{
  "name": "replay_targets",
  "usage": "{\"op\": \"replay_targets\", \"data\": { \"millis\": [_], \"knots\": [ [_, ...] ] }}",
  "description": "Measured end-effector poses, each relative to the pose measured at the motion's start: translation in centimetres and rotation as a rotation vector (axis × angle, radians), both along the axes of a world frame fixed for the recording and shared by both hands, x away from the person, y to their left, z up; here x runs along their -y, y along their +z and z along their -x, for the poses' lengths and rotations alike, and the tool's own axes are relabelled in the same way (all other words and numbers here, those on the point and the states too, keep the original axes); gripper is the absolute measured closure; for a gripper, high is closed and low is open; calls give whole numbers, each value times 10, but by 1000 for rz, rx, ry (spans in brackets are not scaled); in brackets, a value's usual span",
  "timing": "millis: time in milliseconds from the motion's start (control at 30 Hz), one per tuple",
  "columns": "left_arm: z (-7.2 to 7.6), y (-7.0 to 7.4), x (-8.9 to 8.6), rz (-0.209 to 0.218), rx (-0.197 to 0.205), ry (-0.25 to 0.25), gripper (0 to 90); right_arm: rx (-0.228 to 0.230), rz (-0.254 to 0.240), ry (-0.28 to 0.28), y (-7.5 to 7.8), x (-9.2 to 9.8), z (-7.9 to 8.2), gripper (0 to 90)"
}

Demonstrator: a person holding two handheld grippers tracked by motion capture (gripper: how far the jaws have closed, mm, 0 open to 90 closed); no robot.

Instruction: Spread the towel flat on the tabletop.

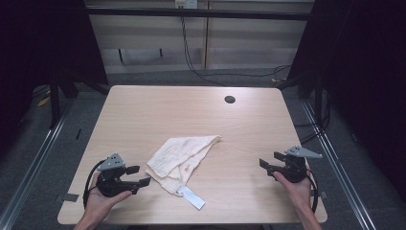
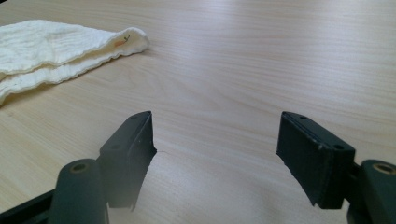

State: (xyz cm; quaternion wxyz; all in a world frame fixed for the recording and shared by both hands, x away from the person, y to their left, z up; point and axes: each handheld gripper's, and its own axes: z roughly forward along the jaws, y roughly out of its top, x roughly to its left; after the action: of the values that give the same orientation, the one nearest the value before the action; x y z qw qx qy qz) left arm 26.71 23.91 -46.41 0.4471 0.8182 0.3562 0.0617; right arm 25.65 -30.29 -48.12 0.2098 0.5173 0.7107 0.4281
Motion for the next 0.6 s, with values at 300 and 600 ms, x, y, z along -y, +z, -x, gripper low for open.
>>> {"op": "replay_targets", "data": {
  "millis": [300, 600],
  "knots": [
    [-4, -3, -3, 4, -24, -13, 377, -11, -35, 38, 1, 3, 1, 285],
    [4, 12, -5, 36, 67, -44, 485, -9, -43, 104, 8, -9, 10, 298]
  ]
}}
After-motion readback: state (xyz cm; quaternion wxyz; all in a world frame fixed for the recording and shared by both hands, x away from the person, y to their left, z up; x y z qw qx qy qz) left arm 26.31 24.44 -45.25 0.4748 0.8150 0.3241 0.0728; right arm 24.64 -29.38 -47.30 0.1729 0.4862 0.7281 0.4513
